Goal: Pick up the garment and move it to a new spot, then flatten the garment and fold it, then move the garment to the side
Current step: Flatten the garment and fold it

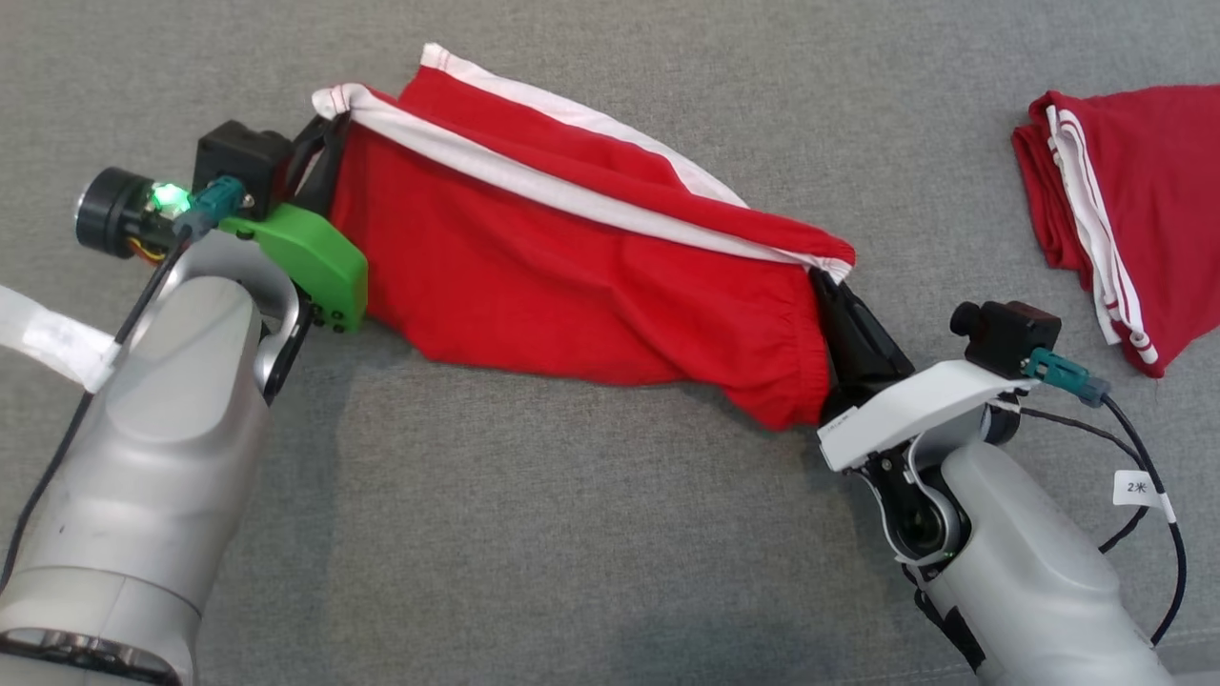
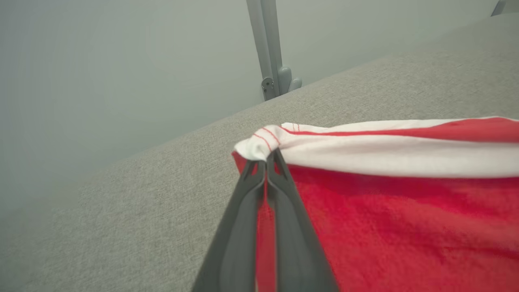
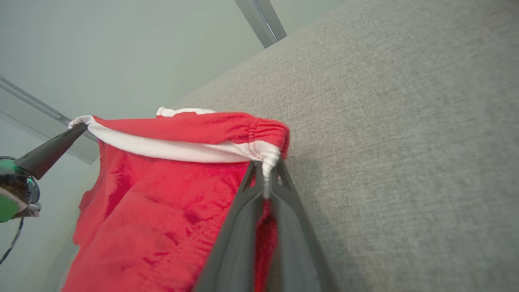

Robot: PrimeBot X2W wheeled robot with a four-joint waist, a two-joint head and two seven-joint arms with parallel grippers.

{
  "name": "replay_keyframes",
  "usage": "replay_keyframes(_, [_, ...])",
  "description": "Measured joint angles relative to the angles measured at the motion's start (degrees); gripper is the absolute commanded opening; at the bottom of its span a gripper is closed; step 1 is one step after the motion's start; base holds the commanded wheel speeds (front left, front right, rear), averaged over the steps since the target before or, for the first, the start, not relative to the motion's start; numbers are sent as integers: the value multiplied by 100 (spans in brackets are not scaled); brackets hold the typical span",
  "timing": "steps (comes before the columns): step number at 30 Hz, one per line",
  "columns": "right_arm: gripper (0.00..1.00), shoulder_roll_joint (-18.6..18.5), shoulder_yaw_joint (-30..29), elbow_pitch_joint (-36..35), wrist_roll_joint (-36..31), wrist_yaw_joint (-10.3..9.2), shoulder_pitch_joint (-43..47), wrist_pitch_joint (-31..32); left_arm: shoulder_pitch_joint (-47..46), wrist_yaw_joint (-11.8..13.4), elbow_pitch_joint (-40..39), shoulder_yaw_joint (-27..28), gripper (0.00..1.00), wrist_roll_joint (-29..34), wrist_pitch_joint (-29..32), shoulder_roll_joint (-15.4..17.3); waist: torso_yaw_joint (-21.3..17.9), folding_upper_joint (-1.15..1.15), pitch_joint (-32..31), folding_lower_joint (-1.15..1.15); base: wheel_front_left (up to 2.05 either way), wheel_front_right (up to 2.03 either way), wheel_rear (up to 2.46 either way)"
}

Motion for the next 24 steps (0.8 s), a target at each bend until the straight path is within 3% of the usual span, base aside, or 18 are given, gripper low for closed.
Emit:
replay_keyframes(15, [0, 491, -543, -249, -814, 8, -182, -16, -1261, 243, 1220, -199, 0, 338, -2, -216, -642, 0, 712, 0, 0, 0, 0])
replay_keyframes(16, [24, 508, -528, -258, -929, 8, -183, -16, -1264, 256, 1293, -200, 0, 338, -1, -234, -663, 0, 735, 0, 0, 0, 0])
replay_keyframes(17, [76, 527, -528, -258, -975, 8, -183, -16, -1264, 267, 1355, -197, 35, 337, -1, -248, -680, 0, 754, 0, 0, 0, 0])
replay_keyframes(18, [100, 538, -519, -259, -1005, 7, -188, -16, -1263, 283, 1393, -194, 94, 328, -1, -258, -695, 0, 768, 0, 0, 0, 0])
replay_keyframes(19, [100, 552, -515, -269, -1099, 2, -192, -16, -1262, 287, 1440, -187, 100, 307, -2, -267, -706, 0, 777, 0, 0, 0, 0])
replay_keyframes(24, [100, 536, -898, -475, -1782, -4, -150, -10, -1160, 391, 1378, -57, 100, 224, -1, -281, -682, 0, 714, 0, 0, 0, 0])
